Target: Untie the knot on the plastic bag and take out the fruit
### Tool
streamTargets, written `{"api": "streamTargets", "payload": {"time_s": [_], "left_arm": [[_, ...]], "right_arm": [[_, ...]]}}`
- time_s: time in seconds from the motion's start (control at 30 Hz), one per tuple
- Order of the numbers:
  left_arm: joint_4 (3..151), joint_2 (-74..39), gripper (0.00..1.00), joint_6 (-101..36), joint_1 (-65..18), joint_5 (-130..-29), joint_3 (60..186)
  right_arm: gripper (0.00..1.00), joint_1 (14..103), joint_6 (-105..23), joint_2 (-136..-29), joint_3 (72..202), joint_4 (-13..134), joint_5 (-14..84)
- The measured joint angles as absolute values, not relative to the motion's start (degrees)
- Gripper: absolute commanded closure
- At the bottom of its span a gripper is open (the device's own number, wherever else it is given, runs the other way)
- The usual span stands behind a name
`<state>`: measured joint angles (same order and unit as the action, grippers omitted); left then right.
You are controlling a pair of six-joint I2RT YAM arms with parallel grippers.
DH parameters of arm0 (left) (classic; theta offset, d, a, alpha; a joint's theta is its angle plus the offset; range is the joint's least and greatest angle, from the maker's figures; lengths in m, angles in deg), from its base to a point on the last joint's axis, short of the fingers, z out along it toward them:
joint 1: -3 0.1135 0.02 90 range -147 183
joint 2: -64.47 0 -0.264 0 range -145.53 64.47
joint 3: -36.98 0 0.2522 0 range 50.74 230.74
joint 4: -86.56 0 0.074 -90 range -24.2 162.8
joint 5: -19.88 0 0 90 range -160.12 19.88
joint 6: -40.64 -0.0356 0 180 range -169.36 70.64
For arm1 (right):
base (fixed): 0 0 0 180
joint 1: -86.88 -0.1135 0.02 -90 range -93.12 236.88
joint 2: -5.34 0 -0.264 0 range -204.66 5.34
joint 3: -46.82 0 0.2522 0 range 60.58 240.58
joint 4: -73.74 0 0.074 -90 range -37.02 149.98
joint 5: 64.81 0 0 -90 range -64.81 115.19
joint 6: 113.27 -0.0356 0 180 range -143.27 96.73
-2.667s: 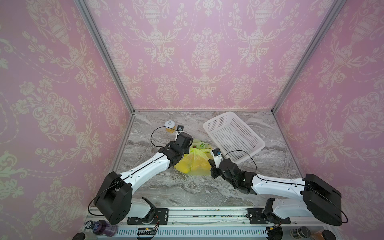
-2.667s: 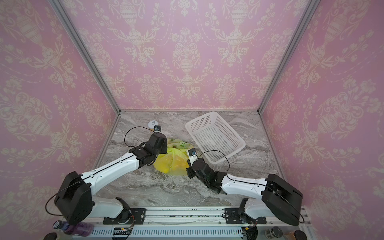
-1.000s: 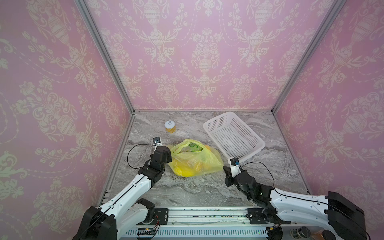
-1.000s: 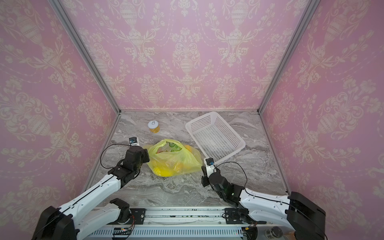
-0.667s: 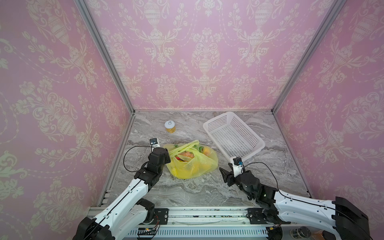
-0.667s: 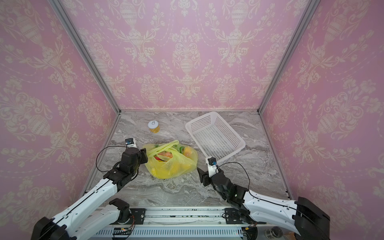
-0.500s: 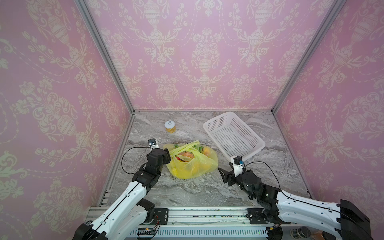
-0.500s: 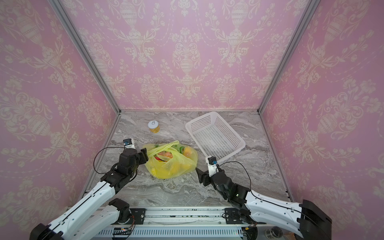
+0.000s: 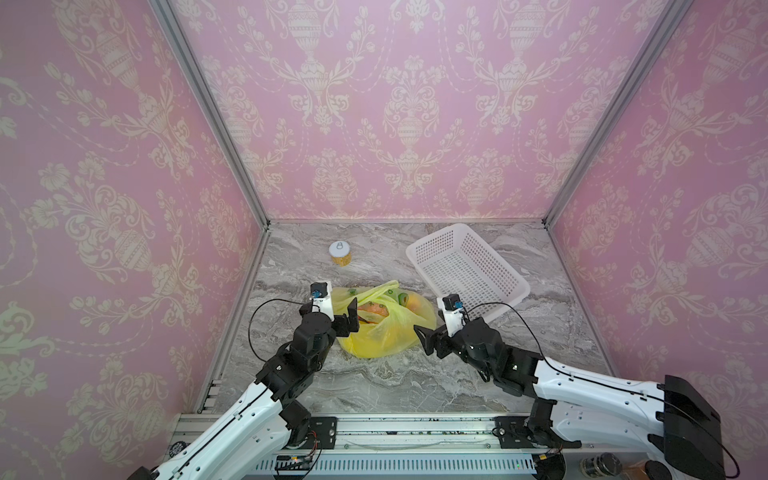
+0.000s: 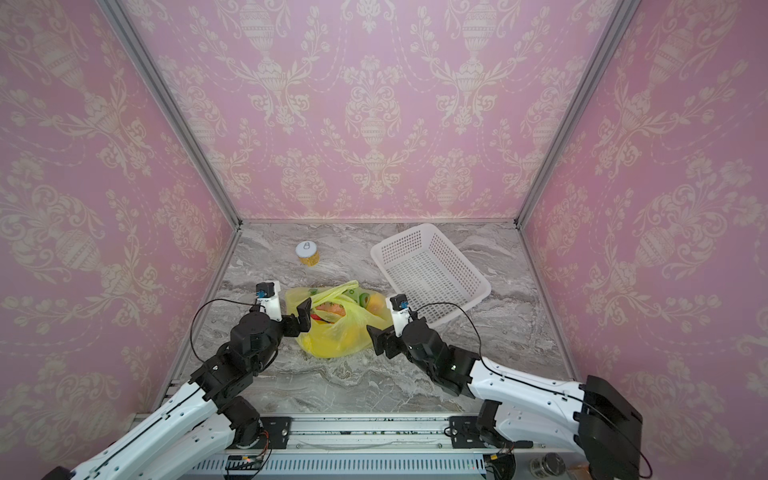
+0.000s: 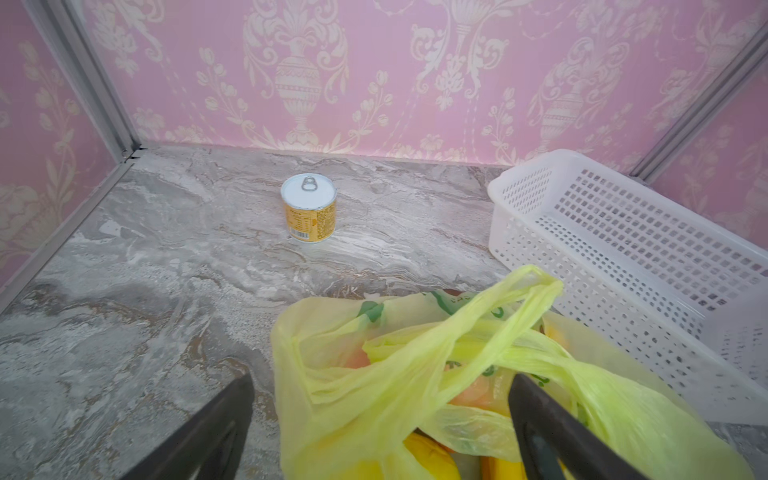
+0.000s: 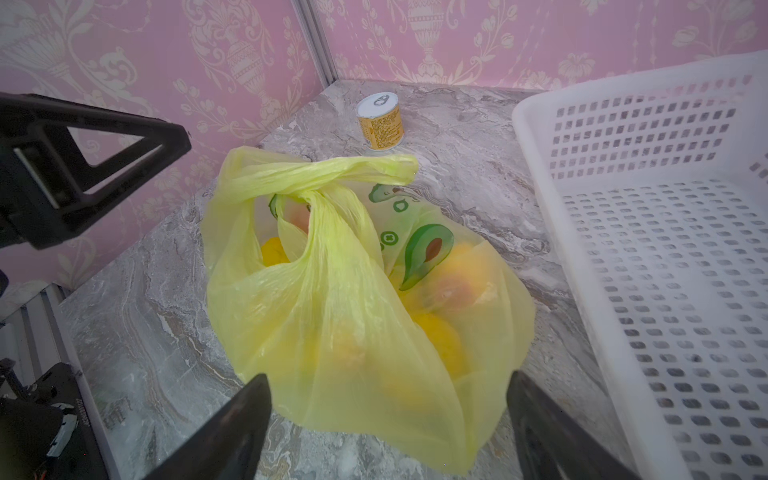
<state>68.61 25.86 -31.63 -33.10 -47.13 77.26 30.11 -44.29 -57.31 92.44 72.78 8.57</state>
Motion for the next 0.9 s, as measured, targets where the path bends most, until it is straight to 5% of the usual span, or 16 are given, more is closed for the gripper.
{"api": "streamTargets", "payload": {"time_s": [0.33, 0.63, 0.9], "left_arm": [[69.2, 13.2, 0.01, -35.8, -36.6, -41.1, 80.1], [70.6, 14.9, 0.01, -36.9, -36.7, -40.2, 80.2], [72.8, 12.6, 0.01, -38.0, -36.7, -40.6, 80.2]], "right_arm": [[0.15, 30.1, -44.0, -81.8, 114.8, 64.1, 9.1], [0.87, 30.1, -43.5, -91.4, 122.9, 56.5, 6.2], [0.95, 30.1, -44.3, -84.9, 117.3, 58.8, 5.2]]}}
